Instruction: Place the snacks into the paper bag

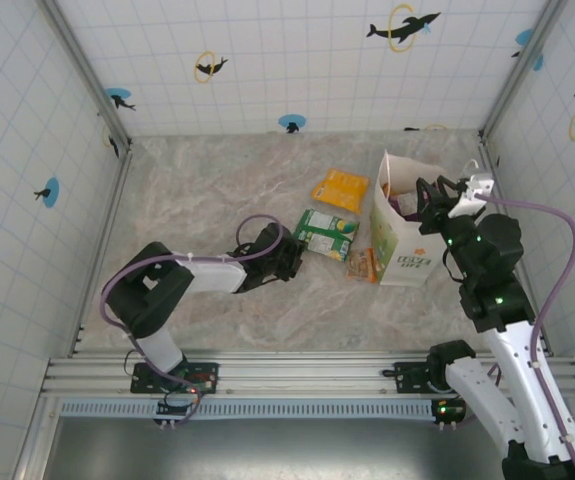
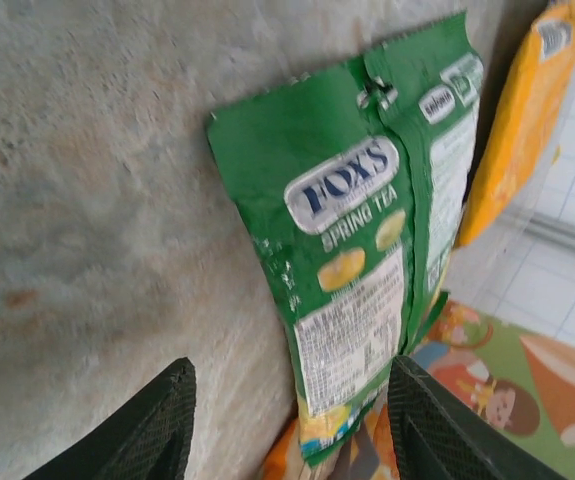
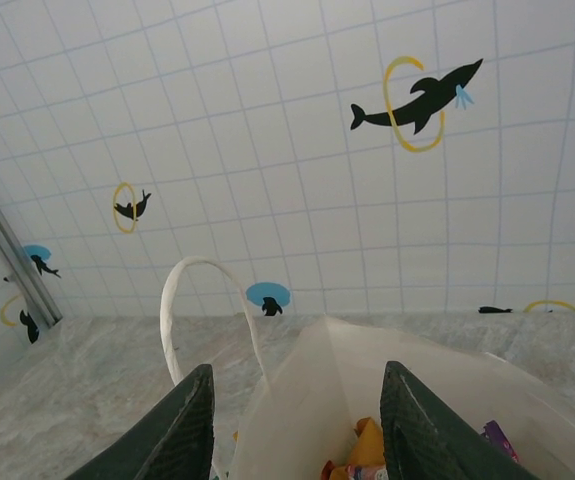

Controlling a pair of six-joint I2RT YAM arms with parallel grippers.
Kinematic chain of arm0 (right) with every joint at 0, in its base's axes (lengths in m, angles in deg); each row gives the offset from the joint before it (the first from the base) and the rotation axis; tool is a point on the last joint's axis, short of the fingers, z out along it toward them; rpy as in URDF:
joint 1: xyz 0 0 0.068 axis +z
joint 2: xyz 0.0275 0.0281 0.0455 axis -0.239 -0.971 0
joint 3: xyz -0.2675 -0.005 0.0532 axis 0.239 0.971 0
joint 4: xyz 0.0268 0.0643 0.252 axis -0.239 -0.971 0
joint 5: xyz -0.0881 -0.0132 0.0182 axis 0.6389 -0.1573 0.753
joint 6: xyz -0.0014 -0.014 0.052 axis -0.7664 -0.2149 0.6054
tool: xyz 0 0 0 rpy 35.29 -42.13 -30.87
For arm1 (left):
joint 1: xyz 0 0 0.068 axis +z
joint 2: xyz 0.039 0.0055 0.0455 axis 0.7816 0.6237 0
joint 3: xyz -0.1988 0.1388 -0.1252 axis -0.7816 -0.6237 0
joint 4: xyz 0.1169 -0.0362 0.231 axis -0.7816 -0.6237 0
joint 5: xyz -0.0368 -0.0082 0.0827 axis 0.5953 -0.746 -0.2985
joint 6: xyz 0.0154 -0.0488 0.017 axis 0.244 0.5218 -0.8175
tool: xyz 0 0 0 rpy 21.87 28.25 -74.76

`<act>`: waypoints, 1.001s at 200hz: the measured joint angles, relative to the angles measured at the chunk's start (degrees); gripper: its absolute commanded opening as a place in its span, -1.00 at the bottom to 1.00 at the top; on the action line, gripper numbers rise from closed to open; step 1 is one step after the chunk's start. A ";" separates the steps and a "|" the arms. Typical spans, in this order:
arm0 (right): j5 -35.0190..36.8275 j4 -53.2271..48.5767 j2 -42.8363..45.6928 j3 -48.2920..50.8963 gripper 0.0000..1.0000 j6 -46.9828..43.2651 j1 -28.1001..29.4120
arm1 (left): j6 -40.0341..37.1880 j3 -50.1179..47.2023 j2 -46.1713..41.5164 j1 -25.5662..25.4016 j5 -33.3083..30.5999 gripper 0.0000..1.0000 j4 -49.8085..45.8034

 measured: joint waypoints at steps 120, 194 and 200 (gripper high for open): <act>-1.22 -0.04 1.73 2.56 -0.07 1.27 0.00 | 7.85 4.11 10.78 -1.60 -1.46 -0.33 11.89; -0.79 -0.50 4.85 2.84 -0.07 1.36 0.00 | 8.26 3.96 12.17 -1.60 -2.54 -0.77 17.03; -0.76 -0.48 5.09 2.93 -0.07 1.33 0.00 | 8.11 3.96 12.17 -1.60 -2.54 -0.82 17.03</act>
